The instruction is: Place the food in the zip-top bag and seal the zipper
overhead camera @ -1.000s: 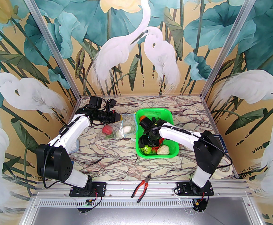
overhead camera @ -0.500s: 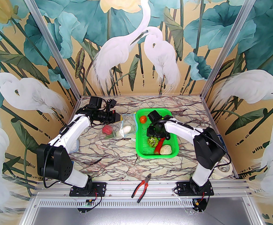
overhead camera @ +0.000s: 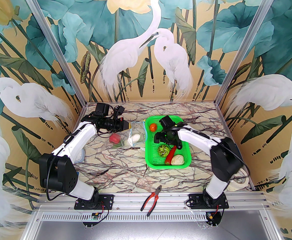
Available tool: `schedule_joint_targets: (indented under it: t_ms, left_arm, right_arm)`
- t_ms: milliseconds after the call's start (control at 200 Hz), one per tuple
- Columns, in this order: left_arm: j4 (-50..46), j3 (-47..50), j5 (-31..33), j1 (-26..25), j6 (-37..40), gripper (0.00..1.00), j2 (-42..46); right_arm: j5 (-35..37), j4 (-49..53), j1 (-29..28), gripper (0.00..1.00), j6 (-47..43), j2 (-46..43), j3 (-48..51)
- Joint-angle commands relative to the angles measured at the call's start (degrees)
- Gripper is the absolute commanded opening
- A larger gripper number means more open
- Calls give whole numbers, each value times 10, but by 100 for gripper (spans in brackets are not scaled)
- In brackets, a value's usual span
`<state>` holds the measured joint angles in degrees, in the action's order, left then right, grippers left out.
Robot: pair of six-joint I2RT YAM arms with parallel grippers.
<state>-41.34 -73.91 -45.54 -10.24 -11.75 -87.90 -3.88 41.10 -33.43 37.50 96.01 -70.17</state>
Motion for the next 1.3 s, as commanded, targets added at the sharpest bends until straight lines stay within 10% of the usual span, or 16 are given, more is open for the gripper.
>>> schedule_joint_targets:
  t_ms: [0,670,860,1035,1291]
  left_arm:
    - [8,6,-2,-2,8,0,-14]
    - [3,7,-1,-2,12,2,-5]
    - [4,17,4,0,13,2,0]
    - [12,20,-1,1,9,2,-2]
    - [15,13,-7,1,6,2,-4]
  right_arm:
    - [-8,30,-9,89,9,-25,15]
    - [10,90,-43,91,-3,100,-46]
    - [-9,87,-45,83,-1,96,-35]
    - [-24,77,-44,56,8,71,-11]
    - [20,49,-38,51,21,16,-43]
